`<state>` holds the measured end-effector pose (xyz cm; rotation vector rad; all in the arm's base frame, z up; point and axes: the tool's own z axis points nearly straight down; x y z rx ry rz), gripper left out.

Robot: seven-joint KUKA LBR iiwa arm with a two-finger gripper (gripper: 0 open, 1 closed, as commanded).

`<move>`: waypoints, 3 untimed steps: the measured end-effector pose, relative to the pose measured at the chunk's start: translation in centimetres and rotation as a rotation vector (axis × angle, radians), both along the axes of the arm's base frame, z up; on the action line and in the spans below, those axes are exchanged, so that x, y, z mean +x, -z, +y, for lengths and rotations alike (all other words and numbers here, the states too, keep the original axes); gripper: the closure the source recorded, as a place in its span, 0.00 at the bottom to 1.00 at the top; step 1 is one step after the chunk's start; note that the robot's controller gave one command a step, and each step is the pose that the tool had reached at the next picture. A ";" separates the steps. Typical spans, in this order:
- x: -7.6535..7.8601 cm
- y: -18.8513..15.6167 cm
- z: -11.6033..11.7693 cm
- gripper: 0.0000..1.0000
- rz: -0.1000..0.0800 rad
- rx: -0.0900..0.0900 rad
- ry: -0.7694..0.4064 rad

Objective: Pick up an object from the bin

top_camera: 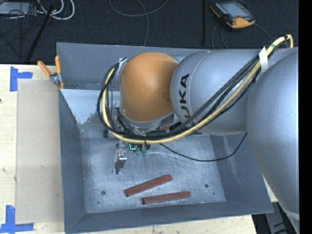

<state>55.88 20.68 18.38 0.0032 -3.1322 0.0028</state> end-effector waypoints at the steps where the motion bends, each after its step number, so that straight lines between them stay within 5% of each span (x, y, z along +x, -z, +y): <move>1: 0.2 -0.4 -0.1 0.00 -0.008 0.002 0.003; 2: -1.9 3.6 -2.0 0.00 -0.015 0.004 -0.003; 3: -7.3 9.3 -5.7 1.00 -0.006 0.001 0.122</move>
Offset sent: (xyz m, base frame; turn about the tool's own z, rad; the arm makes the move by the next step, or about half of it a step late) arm -0.0598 -0.0612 -0.1138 -0.0046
